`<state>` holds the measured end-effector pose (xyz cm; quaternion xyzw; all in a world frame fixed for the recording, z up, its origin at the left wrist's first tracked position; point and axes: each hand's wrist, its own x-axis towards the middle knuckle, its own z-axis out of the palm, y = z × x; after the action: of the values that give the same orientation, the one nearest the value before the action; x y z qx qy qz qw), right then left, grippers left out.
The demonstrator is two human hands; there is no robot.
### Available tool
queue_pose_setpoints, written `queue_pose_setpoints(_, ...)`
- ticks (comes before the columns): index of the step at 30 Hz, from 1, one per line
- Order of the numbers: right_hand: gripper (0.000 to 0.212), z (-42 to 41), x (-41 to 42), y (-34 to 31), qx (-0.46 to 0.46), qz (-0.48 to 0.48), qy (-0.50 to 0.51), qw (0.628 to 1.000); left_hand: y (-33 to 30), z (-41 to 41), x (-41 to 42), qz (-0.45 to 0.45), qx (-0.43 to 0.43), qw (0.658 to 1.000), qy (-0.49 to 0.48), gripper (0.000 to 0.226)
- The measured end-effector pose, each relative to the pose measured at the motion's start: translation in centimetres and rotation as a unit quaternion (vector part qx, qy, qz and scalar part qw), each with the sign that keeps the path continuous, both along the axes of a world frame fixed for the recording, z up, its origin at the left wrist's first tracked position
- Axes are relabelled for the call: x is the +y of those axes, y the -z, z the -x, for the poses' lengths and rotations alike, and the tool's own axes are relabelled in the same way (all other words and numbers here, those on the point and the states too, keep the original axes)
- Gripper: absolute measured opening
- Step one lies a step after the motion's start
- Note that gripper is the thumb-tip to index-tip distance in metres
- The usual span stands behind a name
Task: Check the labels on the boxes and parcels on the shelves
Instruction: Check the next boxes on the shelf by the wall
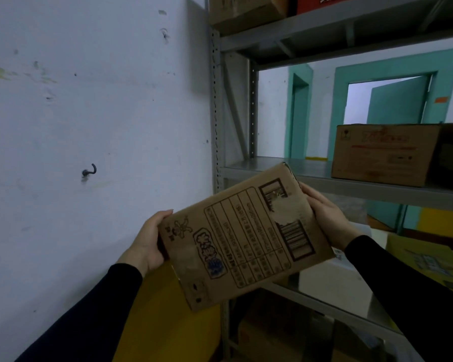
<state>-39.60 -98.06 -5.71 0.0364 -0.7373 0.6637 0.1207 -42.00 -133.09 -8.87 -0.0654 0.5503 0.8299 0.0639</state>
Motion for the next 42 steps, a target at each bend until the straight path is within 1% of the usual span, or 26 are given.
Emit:
queue_pose_setpoints(1, 0.038, 0.5, 0.0, -0.1, -0.003, -0.022, 0.024, 0.999, 0.4, 0.1, 0.0, -0.020, 0.010, 1.000, -0.015, 0.037)
queue_pose_setpoints(2, 0.057, 0.8, 0.1, -0.3, -0.013, -0.046, 0.039, 0.998, 0.4, 0.2, 0.0, -0.041, 0.021, 0.999, -0.021, 0.036)
queue_pose_setpoints(3, 0.082, 1.1, 0.2, -0.4, -0.039, -0.064, 0.060, 0.995, 0.5, 0.2, 0.1, -0.057, 0.035, 0.997, -0.024, 0.032)
queue_pose_setpoints(4, 0.102, 1.6, 0.3, -0.5, -0.078, -0.066, 0.061, 0.993, 0.2, 0.1, 0.3, -0.071, 0.049, 0.996, -0.024, 0.027)
queue_pose_setpoints(5, 0.108, 1.7, 0.3, -0.6, -0.118, -0.054, 0.049, 0.990, 0.1, 0.0, 0.4, -0.082, 0.068, 0.994, -0.016, 0.022)
queue_pose_setpoints(6, 0.099, 1.6, 0.2, -0.8, -0.143, -0.034, 0.019, 0.989, -0.1, -0.2, 0.6, -0.089, 0.085, 0.992, -0.009, 0.020)
queue_pose_setpoints(7, 0.087, 1.2, 0.0, -0.9, -0.153, -0.008, -0.017, 0.988, 0.0, -0.2, 0.6, -0.097, 0.098, 0.990, -0.006, 0.020)
queue_pose_setpoints(9, 0.071, 1.1, 0.0, -0.6, -0.148, 0.039, -0.058, 0.987, 0.3, 0.0, 0.1, -0.109, 0.106, 0.988, -0.009, 0.022)
queue_pose_setpoints(10, 0.069, 1.3, 0.4, -0.2, -0.141, 0.051, -0.065, 0.987, 0.6, 0.1, -0.2, -0.112, 0.105, 0.988, -0.006, 0.027)
queue_pose_setpoints(13, 0.067, 1.5, 1.2, 1.2, -0.126, 0.136, -0.072, 0.980, 1.6, 0.5, -0.9, -0.109, 0.106, 0.988, 0.020, 0.047)
queue_pose_setpoints(15, 0.067, 1.5, 1.4, 1.7, -0.129, 0.190, -0.077, 0.970, 2.0, 0.5, -1.1, -0.117, 0.085, 0.989, 0.021, 0.057)
queue_pose_setpoints(16, 0.066, 1.6, 1.5, 1.8, -0.125, 0.207, -0.071, 0.968, 1.9, 0.5, -1.1, -0.099, 0.065, 0.993, 0.014, 0.059)
queue_pose_setpoints(17, 0.064, 1.5, 1.4, 1.7, -0.120, 0.218, -0.075, 0.966, 1.9, 0.5, -1.2, -0.050, 0.054, 0.997, 0.012, 0.058)
queue_pose_setpoints(18, 0.059, 1.6, 1.4, 1.5, -0.112, 0.233, -0.081, 0.963, 1.3, 0.2, -0.8, 0.019, 0.048, 0.999, 0.018, 0.056)
queue_pose_setpoints(19, 0.054, 1.6, 1.2, 1.4, -0.114, 0.243, -0.084, 0.960, 0.7, 0.1, -0.1, 0.101, 0.054, 0.993, 0.032, 0.049)
queue_pose_setpoints(20, 0.050, 1.6, 1.0, 1.4, -0.117, 0.240, -0.079, 0.961, -0.2, -0.3, 1.0, 0.167, 0.080, 0.982, 0.039, 0.046)
queue_pose_setpoints(22, 0.049, 1.7, -0.2, 1.6, -0.119, 0.200, -0.070, 0.970, -2.3, -1.4, 4.3, 0.199, 0.118, 0.970, 0.069, 0.032)
queue_pose_setpoints(23, 0.050, 1.6, -1.0, 1.7, -0.114, 0.161, -0.066, 0.978, -3.0, -1.7, 5.8, 0.209, 0.119, 0.967, 0.083, 0.033)
queue_pose_setpoints(25, 0.059, 1.8, -2.4, 2.1, -0.099, 0.085, -0.055, 0.990, -3.1, -1.4, 7.5, 0.191, 0.149, 0.965, 0.100, 0.056)
queue_pose_setpoints(26, 0.065, 1.8, -2.7, 2.2, -0.095, 0.059, -0.051, 0.992, -2.5, -1.0, 7.7, 0.181, 0.154, 0.967, 0.095, 0.060)
queue_pose_setpoints(29, 0.073, 1.7, -2.7, 2.2, -0.098, 0.023, -0.047, 0.994, -0.4, -0.3, 7.8, 0.159, 0.115, 0.978, 0.068, 0.051)
queue_pose_setpoints(33, 0.077, 1.4, -2.5, 2.4, -0.105, 0.028, -0.052, 0.993, -0.2, -0.2, 8.0, 0.155, 0.108, 0.980, 0.065, 0.040)
queue_pose_setpoints(37, 0.090, 1.0, -2.6, 2.6, -0.099, 0.036, -0.076, 0.992, -0.8, -0.1, 8.0, 0.158, 0.121, 0.978, 0.057, 0.041)
queue_pose_setpoints(38, 0.090, 1.0, -2.7, 2.8, -0.096, 0.036, -0.073, 0.992, -1.0, -0.2, 8.0, 0.162, 0.126, 0.978, 0.046, 0.041)
queue_pose_setpoints(40, 0.079, 1.1, -2.6, 3.1, -0.092, 0.065, -0.057, 0.992, -1.7, -0.2, 8.1, 0.175, 0.140, 0.973, 0.051, 0.041)
queue_pose_setpoints(42, 0.064, 1.2, -2.3, 3.0, -0.098, 0.119, -0.039, 0.987, -2.9, -0.4, 8.5, 0.179, 0.164, 0.967, 0.076, 0.036)
